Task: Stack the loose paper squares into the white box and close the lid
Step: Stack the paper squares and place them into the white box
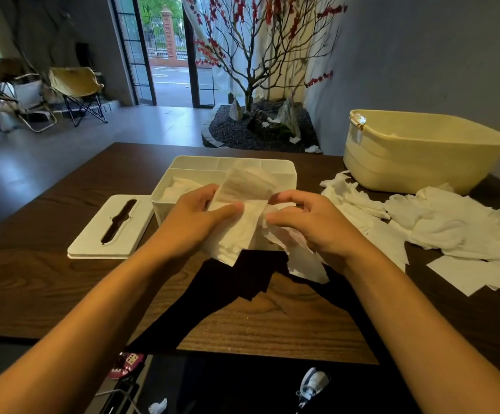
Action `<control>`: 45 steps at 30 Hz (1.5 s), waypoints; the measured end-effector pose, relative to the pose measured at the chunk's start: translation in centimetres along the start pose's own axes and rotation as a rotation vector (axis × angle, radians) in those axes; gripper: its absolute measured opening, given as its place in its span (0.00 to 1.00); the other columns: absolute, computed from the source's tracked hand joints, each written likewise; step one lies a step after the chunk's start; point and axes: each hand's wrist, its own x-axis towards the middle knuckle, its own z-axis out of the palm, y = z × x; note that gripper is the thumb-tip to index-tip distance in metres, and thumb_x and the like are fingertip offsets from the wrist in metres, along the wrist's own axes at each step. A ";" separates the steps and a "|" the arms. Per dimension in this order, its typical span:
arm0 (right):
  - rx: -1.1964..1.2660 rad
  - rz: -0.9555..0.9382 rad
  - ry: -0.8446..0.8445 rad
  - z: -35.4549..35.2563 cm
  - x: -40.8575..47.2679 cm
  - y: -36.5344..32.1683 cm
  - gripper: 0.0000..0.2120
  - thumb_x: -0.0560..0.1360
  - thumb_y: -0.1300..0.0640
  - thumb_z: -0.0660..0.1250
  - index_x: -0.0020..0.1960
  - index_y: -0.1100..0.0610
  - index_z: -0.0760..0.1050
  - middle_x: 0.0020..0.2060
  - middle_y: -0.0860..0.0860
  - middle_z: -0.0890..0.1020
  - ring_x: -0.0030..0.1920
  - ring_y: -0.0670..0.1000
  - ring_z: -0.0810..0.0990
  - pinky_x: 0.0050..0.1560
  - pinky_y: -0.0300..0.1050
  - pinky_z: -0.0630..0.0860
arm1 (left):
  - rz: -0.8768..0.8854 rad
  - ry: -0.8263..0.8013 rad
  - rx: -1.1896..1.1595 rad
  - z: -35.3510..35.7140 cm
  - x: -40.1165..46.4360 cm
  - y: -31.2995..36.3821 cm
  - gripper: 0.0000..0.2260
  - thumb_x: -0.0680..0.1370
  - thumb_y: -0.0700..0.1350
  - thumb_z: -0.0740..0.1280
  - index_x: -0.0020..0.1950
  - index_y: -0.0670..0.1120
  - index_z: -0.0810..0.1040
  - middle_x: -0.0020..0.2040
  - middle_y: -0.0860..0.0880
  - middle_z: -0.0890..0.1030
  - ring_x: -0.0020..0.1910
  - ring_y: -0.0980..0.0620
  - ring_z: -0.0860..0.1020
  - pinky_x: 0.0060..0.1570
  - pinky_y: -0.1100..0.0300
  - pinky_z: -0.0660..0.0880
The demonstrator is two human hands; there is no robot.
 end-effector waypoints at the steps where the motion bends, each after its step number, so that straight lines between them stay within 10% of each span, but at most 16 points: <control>1: 0.004 0.011 -0.003 0.0 0.1 -0.2 0.09 0.73 0.65 0.72 0.52 0.57 0.81 0.38 0.54 0.86 0.35 0.48 0.84 0.39 0.39 0.79 | -0.011 0.014 -0.042 -0.1 0.0 0.1 0.08 0.79 0.39 0.70 0.57 0.44 0.82 0.51 0.44 0.86 0.53 0.44 0.84 0.58 0.46 0.78; 12: -0.057 0.017 -0.104 -0.7 0.2 -0.8 0.08 0.77 0.64 0.68 0.54 0.67 0.80 0.38 0.59 0.84 0.33 0.51 0.81 0.34 0.40 0.78 | -0.117 0.069 -0.386 0.0 -0.1 1.3 0.11 0.81 0.42 0.65 0.63 0.46 0.80 0.54 0.52 0.86 0.55 0.55 0.84 0.48 0.62 0.79; 16: -0.034 -0.062 -0.041 -0.8 0.0 -1.7 0.08 0.77 0.60 0.70 0.52 0.64 0.82 0.38 0.54 0.84 0.38 0.48 0.83 0.37 0.38 0.80 | -0.280 -0.005 -0.545 0.6 -0.4 1.3 0.12 0.81 0.48 0.64 0.61 0.46 0.81 0.48 0.47 0.86 0.42 0.50 0.85 0.37 0.59 0.79; 23: -0.198 -0.105 0.051 -0.8 0.2 -3.1 0.04 0.76 0.61 0.71 0.49 0.60 0.83 0.43 0.58 0.86 0.43 0.53 0.83 0.52 0.51 0.80 | -0.405 -0.084 -0.834 3.7 -1.6 1.0 0.17 0.81 0.48 0.62 0.65 0.40 0.79 0.49 0.41 0.84 0.39 0.45 0.83 0.37 0.56 0.81; 30: -0.092 -0.037 0.069 -2.2 0.2 -4.4 0.05 0.77 0.60 0.69 0.48 0.59 0.83 0.42 0.58 0.85 0.41 0.53 0.81 0.40 0.47 0.75 | -0.440 -0.188 -1.090 6.2 -1.7 0.1 0.21 0.80 0.48 0.64 0.69 0.39 0.77 0.55 0.39 0.83 0.50 0.41 0.83 0.50 0.50 0.80; 36: 0.118 -0.026 0.117 -3.3 0.5 -4.9 0.06 0.78 0.63 0.66 0.45 0.58 0.81 0.32 0.50 0.83 0.33 0.46 0.81 0.35 0.40 0.79 | -0.472 -0.192 -0.975 7.4 -1.1 -0.8 0.18 0.78 0.45 0.66 0.66 0.41 0.80 0.61 0.40 0.82 0.56 0.42 0.81 0.59 0.47 0.76; 39: 0.115 -0.018 0.132 -3.4 0.8 -4.6 0.06 0.78 0.63 0.66 0.48 0.57 0.81 0.36 0.50 0.85 0.36 0.48 0.83 0.39 0.45 0.78 | -0.487 -0.121 -0.714 7.9 -0.7 -1.4 0.15 0.79 0.41 0.66 0.66 0.43 0.79 0.57 0.39 0.84 0.54 0.41 0.84 0.50 0.47 0.81; 45: 0.149 0.042 0.087 -3.4 1.0 -3.9 0.09 0.76 0.67 0.68 0.51 0.55 0.82 0.44 0.53 0.87 0.40 0.49 0.85 0.40 0.45 0.84 | -0.396 -0.132 -0.497 8.3 -0.4 -1.6 0.15 0.78 0.39 0.67 0.65 0.44 0.79 0.57 0.39 0.84 0.58 0.38 0.82 0.63 0.39 0.76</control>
